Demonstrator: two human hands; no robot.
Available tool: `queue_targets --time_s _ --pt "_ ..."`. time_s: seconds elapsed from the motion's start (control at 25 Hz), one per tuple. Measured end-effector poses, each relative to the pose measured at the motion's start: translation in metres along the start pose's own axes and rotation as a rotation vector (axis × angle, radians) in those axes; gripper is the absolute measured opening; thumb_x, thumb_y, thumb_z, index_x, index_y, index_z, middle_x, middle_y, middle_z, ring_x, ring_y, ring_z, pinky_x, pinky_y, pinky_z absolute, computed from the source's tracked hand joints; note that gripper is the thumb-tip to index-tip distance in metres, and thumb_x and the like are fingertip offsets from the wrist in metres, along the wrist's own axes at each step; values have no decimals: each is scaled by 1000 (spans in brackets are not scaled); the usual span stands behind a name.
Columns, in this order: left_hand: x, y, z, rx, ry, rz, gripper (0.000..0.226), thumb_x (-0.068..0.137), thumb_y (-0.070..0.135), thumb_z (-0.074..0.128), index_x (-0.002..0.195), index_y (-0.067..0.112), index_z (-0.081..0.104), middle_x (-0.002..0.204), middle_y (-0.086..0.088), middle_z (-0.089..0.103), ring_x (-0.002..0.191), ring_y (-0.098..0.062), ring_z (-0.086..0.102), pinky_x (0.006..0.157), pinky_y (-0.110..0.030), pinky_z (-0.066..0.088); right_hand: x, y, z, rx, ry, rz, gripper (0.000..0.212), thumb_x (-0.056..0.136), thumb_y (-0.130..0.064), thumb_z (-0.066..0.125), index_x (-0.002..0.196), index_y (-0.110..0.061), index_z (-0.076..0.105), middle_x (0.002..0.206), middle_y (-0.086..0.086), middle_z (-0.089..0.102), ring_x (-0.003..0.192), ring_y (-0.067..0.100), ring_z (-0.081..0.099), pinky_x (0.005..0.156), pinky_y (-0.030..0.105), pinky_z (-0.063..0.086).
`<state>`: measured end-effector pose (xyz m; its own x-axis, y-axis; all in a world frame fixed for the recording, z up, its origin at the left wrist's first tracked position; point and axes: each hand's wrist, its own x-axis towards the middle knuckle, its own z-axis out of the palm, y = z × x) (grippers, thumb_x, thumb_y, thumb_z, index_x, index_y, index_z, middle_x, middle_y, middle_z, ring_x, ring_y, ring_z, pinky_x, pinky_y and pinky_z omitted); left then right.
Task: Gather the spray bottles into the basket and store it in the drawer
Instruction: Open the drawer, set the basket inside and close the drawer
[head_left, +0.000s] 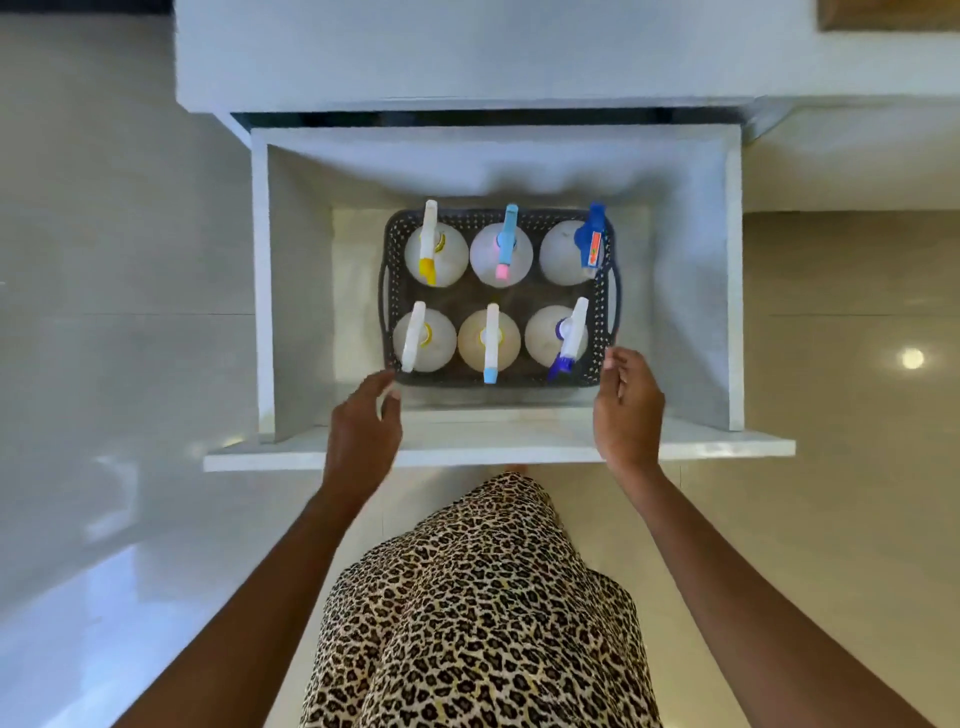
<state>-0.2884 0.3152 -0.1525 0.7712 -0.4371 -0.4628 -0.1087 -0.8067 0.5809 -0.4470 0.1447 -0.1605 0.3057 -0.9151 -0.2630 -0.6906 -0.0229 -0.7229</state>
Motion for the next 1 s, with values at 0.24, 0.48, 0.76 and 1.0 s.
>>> queue_targets --time_s 0.24,0.48,0.76,1.0 --pt "-74 -30 20 306 -102 319 48 93 14 46 138 5 33 150 -15 30 142 -29 18 115 -40 15 -102 20 4 -478 -244 -371 49 94 -16 48 138 1 33 148 21 30 140 31 23 115 46 22" --pt "-80 -48 36 662 -207 348 87 89 45 43 138 10 -20 147 -10 -26 136 -30 -26 114 -41 -10 -111 44 -2 -776 -423 -414 67 92 -28 49 142 0 15 152 22 16 141 32 11 115 44 15" --pt "-53 -29 26 791 -298 353 117 74 57 57 133 10 -32 141 -11 -38 129 -31 -36 111 -42 -13 -81 25 -3 -873 -578 -393 87 90 -33 48 138 -7 -20 147 13 -24 139 27 -21 116 38 -8" --pt "-6 -3 19 810 -292 360 123 69 58 59 129 12 -37 142 -11 -37 133 -32 -32 113 -43 -11 -33 -1 5 -875 -558 -391 88 89 -28 48 137 -8 -24 145 11 -29 136 25 -26 115 36 -12"
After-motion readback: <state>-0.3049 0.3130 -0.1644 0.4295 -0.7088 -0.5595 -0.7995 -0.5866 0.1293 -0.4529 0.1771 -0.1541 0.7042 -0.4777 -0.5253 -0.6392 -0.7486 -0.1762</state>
